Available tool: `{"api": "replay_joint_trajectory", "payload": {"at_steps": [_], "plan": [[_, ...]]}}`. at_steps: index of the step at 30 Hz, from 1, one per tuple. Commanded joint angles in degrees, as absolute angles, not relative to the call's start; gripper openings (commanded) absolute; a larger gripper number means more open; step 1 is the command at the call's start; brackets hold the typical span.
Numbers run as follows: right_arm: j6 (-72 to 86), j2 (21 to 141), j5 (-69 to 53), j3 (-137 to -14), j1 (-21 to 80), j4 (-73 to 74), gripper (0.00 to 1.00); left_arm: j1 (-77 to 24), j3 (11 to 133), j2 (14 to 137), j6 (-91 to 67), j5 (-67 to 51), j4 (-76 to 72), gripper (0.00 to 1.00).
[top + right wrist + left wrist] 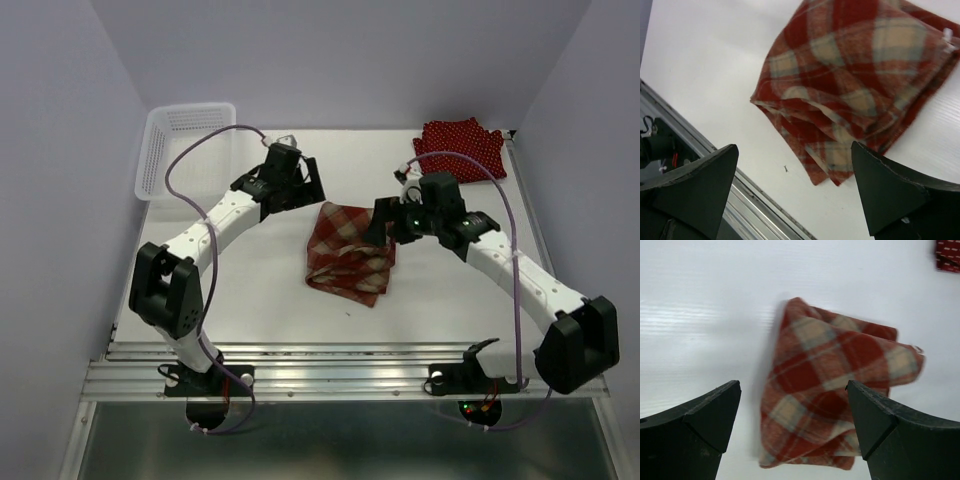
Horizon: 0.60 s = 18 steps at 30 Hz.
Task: Fold and stack the skirts
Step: Fold the skirt
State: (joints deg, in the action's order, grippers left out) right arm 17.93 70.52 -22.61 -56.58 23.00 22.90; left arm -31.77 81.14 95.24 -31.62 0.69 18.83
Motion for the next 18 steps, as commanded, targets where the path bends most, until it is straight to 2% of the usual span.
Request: {"api": "replay_joint_trajectory", "payload": {"at_steps": [1, 10, 18], "plan": [[15.0, 76.9, -25.7, -64.1, 28.6, 18.2, 1.00, -29.6, 76.0, 88.2, -34.2, 5.8, 20.4, 0.99], [14.4, 94.3, -23.7, -70.9, 31.9, 19.2, 1.00, -27.2, 67.9, 81.1, -36.1, 8.1, 21.0, 0.99], [17.0, 92.6, -24.8, -56.8, 33.0, 15.6, 1.00, -26.6, 68.0, 82.0, -35.7, 7.1, 20.0, 0.99]]}}
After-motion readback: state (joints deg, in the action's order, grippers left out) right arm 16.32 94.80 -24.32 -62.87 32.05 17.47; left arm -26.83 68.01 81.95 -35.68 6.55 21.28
